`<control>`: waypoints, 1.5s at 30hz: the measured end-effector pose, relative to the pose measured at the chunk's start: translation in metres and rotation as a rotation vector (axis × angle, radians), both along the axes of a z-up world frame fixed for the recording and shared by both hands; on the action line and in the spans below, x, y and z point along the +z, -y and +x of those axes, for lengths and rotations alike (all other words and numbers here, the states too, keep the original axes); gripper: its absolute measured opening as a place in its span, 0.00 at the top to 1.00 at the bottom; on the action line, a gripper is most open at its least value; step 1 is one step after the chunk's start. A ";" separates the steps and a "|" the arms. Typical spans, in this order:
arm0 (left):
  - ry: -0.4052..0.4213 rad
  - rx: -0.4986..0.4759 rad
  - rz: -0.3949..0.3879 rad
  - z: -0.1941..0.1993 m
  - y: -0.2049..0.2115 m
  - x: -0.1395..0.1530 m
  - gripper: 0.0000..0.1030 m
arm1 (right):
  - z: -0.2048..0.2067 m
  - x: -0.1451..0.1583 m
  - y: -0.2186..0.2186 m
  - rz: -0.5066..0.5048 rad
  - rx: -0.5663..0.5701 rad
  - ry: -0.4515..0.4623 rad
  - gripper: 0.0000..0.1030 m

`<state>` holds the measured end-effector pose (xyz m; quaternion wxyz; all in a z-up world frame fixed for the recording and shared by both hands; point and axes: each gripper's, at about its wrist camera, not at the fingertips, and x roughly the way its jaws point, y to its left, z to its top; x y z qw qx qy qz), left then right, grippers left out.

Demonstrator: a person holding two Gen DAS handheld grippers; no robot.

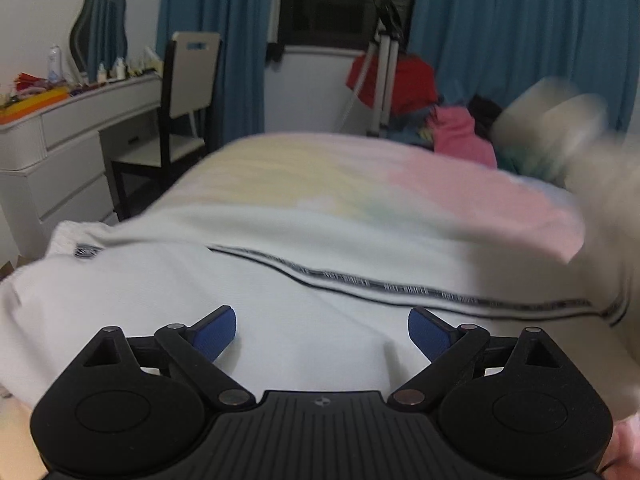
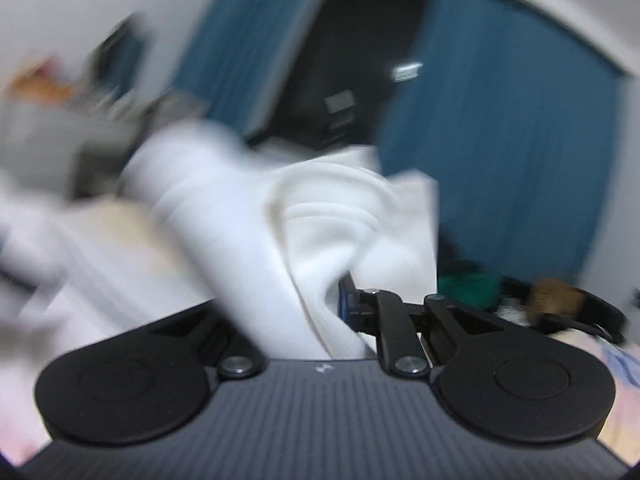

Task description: Fold clothes

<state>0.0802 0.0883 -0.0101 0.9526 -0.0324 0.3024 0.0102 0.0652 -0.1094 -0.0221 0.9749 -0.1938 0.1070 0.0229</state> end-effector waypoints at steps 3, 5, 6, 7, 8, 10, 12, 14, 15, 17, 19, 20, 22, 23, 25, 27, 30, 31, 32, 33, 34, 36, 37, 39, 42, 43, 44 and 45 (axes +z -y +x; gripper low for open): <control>-0.001 0.007 -0.026 -0.004 -0.005 0.004 0.08 | 0.005 -0.055 -0.044 -0.135 0.106 -0.222 0.87; -0.003 0.013 -0.045 -0.005 -0.009 0.006 0.08 | -0.010 -0.074 -0.058 -0.179 0.094 -0.236 0.87; -0.003 0.017 -0.054 -0.006 -0.009 0.006 0.08 | -0.010 -0.074 -0.055 -0.164 0.093 -0.234 0.87; -0.001 0.019 -0.063 -0.007 -0.009 0.006 0.08 | -0.008 -0.072 -0.051 -0.141 0.092 -0.232 0.87; 0.002 0.018 -0.071 -0.007 -0.010 0.008 0.08 | -0.005 -0.068 -0.046 -0.107 0.090 -0.231 0.87; 0.012 0.021 -0.084 -0.008 -0.011 0.010 0.08 | -0.006 -0.062 -0.044 -0.078 0.078 -0.210 0.87; 0.024 0.026 -0.104 -0.009 -0.014 0.013 0.08 | -0.003 -0.054 -0.047 -0.067 0.071 -0.173 0.87; 0.036 0.026 -0.132 -0.010 -0.018 0.015 0.08 | 0.006 -0.047 -0.053 -0.047 0.080 -0.151 0.86; 0.042 0.024 -0.143 -0.011 -0.020 0.016 0.07 | 0.007 -0.043 -0.056 -0.016 0.091 -0.164 0.86; 0.048 0.018 -0.161 -0.011 -0.021 0.016 0.07 | 0.010 -0.048 -0.059 0.020 0.099 -0.211 0.85; 0.050 0.010 -0.176 -0.011 -0.021 0.015 0.07 | 0.009 -0.058 -0.059 0.014 0.106 -0.233 0.83; 0.049 0.008 -0.183 -0.010 -0.022 0.014 0.07 | 0.008 -0.061 -0.059 0.016 0.109 -0.242 0.83; 0.051 0.003 -0.199 -0.010 -0.023 0.013 0.07 | 0.005 -0.055 -0.056 0.043 0.117 -0.257 0.78; 0.055 -0.001 -0.209 -0.011 -0.024 0.013 0.07 | 0.005 -0.051 -0.054 0.062 0.124 -0.268 0.68; 0.068 -0.013 -0.231 -0.013 -0.024 0.013 0.07 | 0.007 -0.039 -0.050 0.131 0.162 -0.323 0.53; 0.082 -0.031 -0.257 -0.015 -0.025 0.015 0.07 | -0.003 -0.029 -0.045 0.202 0.202 -0.374 0.38; 0.088 -0.082 -0.305 -0.019 -0.023 0.016 0.07 | -0.024 -0.013 -0.035 0.311 0.258 -0.437 0.27; 0.087 -0.099 -0.319 -0.020 -0.021 0.015 0.08 | -0.036 -0.006 -0.028 0.358 0.260 -0.440 0.28; 0.085 -0.115 -0.332 -0.021 -0.020 0.014 0.09 | -0.044 0.000 -0.020 0.410 0.251 -0.436 0.28; 0.081 -0.131 -0.343 -0.021 -0.018 0.012 0.10 | -0.047 0.006 -0.010 0.457 0.231 -0.425 0.28; 0.078 -0.147 -0.354 -0.021 -0.016 0.011 0.11 | -0.050 0.013 -0.001 0.503 0.210 -0.413 0.28; 0.071 -0.180 -0.377 -0.021 -0.012 0.007 0.14 | -0.054 0.022 0.017 0.564 0.138 -0.373 0.28; 0.066 -0.196 -0.385 -0.020 -0.009 0.005 0.15 | -0.055 0.024 0.025 0.574 0.089 -0.341 0.28; 0.053 -0.230 -0.380 -0.016 -0.001 -0.001 0.21 | -0.054 0.025 0.039 0.582 -0.002 -0.287 0.28; 0.022 -0.296 -0.301 -0.009 0.018 -0.012 0.30 | -0.038 0.016 0.057 0.602 -0.135 -0.303 0.28; 0.020 -0.320 -0.264 -0.007 0.024 -0.017 0.31 | -0.032 0.012 0.064 0.619 -0.173 -0.319 0.28; 0.021 -0.341 -0.226 -0.005 0.030 -0.021 0.33 | -0.026 0.005 0.072 0.662 -0.196 -0.347 0.28; 0.021 -0.364 -0.187 -0.002 0.037 -0.026 0.35 | -0.020 -0.002 0.079 0.708 -0.213 -0.381 0.28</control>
